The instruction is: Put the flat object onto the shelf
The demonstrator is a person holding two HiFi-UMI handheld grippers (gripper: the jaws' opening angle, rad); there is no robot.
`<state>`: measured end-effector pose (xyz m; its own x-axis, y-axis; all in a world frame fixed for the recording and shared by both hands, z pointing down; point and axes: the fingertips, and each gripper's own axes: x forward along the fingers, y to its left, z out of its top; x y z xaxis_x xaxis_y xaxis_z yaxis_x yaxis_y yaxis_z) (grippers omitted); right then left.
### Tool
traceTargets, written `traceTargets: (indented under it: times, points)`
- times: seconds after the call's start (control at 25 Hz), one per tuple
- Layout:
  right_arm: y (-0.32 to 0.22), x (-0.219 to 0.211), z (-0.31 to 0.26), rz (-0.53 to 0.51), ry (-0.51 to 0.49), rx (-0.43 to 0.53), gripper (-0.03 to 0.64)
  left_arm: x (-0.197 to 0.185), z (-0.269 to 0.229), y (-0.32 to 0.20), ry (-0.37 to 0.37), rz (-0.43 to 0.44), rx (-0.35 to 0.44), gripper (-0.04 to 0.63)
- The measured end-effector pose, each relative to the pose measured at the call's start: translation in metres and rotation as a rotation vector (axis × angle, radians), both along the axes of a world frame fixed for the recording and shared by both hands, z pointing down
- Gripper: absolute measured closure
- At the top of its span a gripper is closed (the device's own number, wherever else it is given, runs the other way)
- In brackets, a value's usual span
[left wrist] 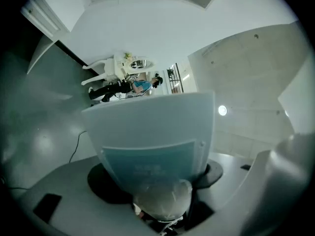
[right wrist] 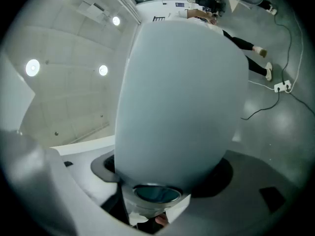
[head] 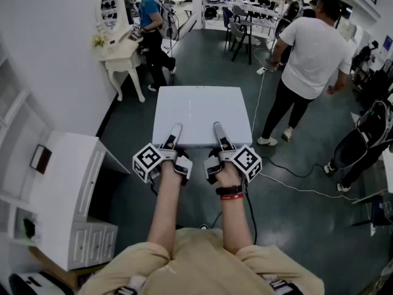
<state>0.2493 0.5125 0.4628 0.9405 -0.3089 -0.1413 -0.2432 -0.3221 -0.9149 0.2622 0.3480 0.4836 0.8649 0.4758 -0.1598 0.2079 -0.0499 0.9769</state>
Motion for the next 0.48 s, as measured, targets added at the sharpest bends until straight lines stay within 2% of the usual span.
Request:
traceTargets:
  times: [0.12, 0.28, 0.48]
  points:
    - [0.001, 0.001, -0.003, -0.009, -0.005, -0.004, 0.245, 0.001, -0.001, 0.0, 0.002, 0.006, 0.025, 0.275]
    - [0.003, -0.003, -0.008, -0.022, 0.019, -0.007, 0.242, -0.005, -0.005, 0.006, 0.023, 0.014, -0.022, 0.272]
    - [-0.009, -0.009, -0.002, -0.093, 0.026, -0.005, 0.236, -0.023, -0.002, -0.005, 0.028, -0.038, -0.016, 0.27]
